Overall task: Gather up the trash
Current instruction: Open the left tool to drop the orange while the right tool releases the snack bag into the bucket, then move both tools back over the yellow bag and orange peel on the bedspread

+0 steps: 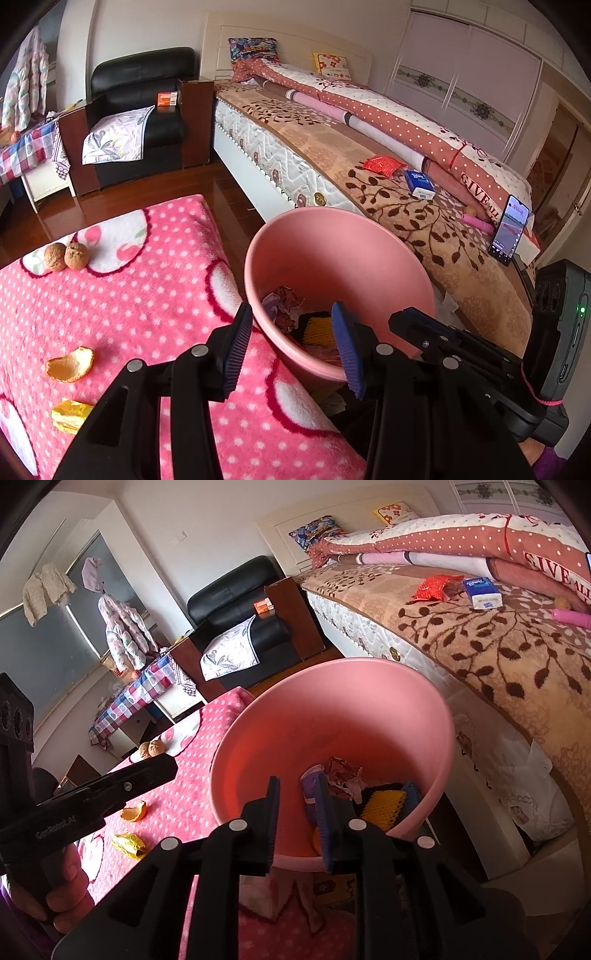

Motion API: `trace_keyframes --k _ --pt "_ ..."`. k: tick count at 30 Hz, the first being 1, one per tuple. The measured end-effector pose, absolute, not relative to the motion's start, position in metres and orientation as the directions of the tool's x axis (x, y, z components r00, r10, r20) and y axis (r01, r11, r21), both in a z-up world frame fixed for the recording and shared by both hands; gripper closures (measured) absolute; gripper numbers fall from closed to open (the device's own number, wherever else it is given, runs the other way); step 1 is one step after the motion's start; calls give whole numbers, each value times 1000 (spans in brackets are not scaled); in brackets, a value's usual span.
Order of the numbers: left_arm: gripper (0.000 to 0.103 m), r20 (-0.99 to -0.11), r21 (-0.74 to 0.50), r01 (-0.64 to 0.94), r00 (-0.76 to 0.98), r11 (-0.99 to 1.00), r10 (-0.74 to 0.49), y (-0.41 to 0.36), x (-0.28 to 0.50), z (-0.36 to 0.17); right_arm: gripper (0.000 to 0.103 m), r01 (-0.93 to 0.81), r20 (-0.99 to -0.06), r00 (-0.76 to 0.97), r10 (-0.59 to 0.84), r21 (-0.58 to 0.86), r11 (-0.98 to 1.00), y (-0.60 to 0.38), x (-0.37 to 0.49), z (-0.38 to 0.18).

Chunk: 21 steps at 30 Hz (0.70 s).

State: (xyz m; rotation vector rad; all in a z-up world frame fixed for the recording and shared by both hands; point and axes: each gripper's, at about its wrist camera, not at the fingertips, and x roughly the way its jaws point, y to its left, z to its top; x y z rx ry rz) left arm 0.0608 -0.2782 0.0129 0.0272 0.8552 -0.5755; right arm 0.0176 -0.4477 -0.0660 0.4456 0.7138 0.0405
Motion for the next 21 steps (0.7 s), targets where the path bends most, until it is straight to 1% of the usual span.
trace_keyframes --k 21 --pt "57 -706 -250 402 547 881 -450 -222 56 11 83 40 -640 736 220 366 930 -401 16 -56"
